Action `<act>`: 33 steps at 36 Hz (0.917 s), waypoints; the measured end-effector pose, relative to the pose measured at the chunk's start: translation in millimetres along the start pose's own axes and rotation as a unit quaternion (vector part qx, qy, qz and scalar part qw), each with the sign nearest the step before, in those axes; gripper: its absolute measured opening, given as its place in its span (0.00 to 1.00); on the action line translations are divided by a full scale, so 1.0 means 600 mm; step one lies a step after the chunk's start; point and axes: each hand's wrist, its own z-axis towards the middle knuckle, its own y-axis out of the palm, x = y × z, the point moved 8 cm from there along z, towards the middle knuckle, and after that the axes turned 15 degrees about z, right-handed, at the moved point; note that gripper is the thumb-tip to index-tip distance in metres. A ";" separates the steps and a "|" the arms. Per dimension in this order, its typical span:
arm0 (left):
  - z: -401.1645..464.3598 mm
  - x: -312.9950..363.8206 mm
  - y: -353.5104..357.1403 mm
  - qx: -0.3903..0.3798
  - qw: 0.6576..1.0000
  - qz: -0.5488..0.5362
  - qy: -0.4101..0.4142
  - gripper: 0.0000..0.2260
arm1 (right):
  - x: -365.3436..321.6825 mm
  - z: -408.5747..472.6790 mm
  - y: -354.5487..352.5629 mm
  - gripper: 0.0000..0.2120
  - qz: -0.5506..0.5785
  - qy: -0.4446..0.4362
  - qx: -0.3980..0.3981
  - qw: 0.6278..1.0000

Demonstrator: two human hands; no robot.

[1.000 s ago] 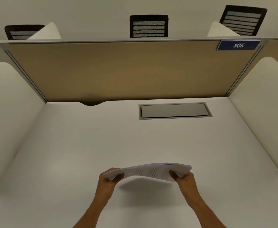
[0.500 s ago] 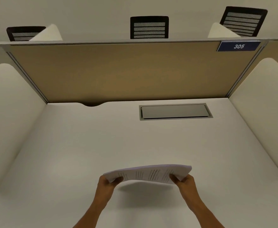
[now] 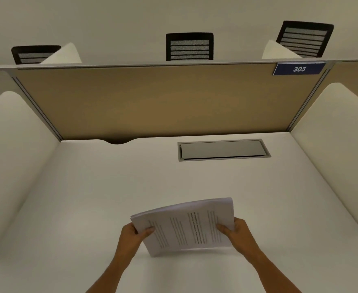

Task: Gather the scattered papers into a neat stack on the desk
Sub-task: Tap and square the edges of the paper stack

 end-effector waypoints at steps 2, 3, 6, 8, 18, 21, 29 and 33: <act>0.004 0.029 -0.018 -0.014 0.999 0.004 0.032 0.07 | -0.030 0.008 -0.005 0.05 -0.042 -0.015 -0.016 0.999; 0.004 0.046 -0.025 -0.027 0.998 0.014 0.053 0.09 | -0.047 0.012 -0.007 0.05 -0.066 -0.024 -0.024 0.997; 0.005 0.089 -0.034 -0.071 0.991 0.045 0.104 0.19 | -0.101 0.019 -0.015 0.05 -0.128 -0.048 -0.034 0.990; 0.007 0.112 -0.036 -0.083 0.986 0.071 0.124 0.20 | -0.137 0.021 -0.020 0.04 -0.158 -0.060 -0.036 0.985; 0.013 0.216 0.003 -0.123 0.945 0.210 0.218 0.06 | -0.275 0.011 -0.019 0.14 -0.366 -0.092 -0.025 0.926; 0.008 0.252 0.027 -0.130 0.939 0.202 0.246 0.07 | -0.294 0.001 0.001 0.15 -0.428 -0.108 -0.032 0.897; -0.018 0.334 0.067 -0.115 0.950 0.077 0.280 0.16 | -0.318 -0.017 0.056 0.15 -0.524 -0.152 -0.045 0.837; -0.018 0.338 0.068 -0.097 0.961 0.001 0.259 0.12 | -0.325 -0.021 0.065 0.13 -0.531 -0.174 -0.037 0.828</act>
